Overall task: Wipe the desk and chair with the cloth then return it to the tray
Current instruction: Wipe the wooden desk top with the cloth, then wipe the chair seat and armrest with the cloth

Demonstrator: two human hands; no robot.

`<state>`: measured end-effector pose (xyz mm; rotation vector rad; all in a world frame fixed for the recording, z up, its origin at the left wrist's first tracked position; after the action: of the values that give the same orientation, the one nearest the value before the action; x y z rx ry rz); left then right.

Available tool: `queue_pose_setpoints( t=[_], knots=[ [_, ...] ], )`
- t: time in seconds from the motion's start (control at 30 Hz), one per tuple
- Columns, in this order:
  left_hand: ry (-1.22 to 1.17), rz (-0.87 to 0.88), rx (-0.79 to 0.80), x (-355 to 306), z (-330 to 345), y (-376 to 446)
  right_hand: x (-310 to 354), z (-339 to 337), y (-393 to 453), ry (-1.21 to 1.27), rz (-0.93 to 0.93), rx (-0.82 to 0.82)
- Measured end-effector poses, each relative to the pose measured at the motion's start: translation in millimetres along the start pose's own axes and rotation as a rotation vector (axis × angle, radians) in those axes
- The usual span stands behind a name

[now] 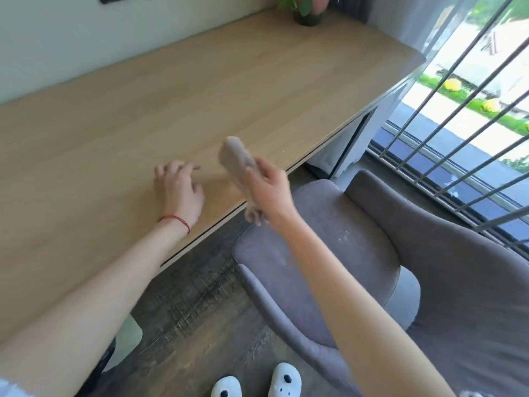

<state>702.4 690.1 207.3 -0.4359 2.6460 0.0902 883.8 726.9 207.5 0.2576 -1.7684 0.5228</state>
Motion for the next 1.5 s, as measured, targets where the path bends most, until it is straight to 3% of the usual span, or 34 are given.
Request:
queue_pose_setpoints(
  t=[0.1, 0.2, 0.3, 0.4, 0.63, 0.8, 1.0, 1.17, 1.33, 1.5],
  knots=[
    [-0.028, 0.301, -0.021, -53.0, 11.1, -64.2, -36.2, -42.7, -34.5, 0.353, 0.099, -0.047],
    [-0.008, 0.473, 0.194, -87.3, 64.2, -112.5, -80.0, -90.7, -57.8, 0.503, 0.156, -0.073],
    [-0.037, 0.340, 0.392, -89.1, 134.8, -125.8, -134.0, -133.4, -71.6, 0.459, 0.290, -0.074],
    [-0.050, 0.215, 0.447, -95.5, 193.8, -133.5, -192.0, -186.9, -75.3, 0.308, 0.361, -0.173],
    [-0.178, -0.068, 0.426, -74.8, 288.6, -158.9, -287.6, -272.5, -67.0, -0.292, 0.400, -0.234],
    [-0.143, -0.008, 0.388, -78.1, 302.5, -168.5, -334.1, -265.1, -36.6, -0.738, 0.352, -0.098],
    [-0.191, -0.080, 0.318, -70.8, 297.2, -166.4, -358.8, -230.5, -18.2, -0.854, 0.381, -0.154],
    [-0.156, -0.058, 0.310, -72.5, 297.5, -165.3, -376.4, -204.5, -3.9, -0.901, 0.383, -0.038],
    [-0.191, -0.049, 0.337, -75.8, 294.6, -166.2, -377.7, -203.7, -15.0, -1.066, 0.296, 0.202],
    [-0.199, -0.043, 0.315, -72.7, 295.5, -166.3, -357.6, -243.5, 17.4, -0.949, 0.300, -0.089]
  ],
)
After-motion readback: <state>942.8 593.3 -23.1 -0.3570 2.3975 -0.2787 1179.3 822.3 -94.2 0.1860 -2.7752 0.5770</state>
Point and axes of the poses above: each hand's wrist, its own y-axis towards the middle knuckle, its own z-axis out of the palm, x = y × z, the point moved 9 cm from there along y, towards the middle knuckle, and after that the axes turned 15 degrees about x, right-handed, at the moved point
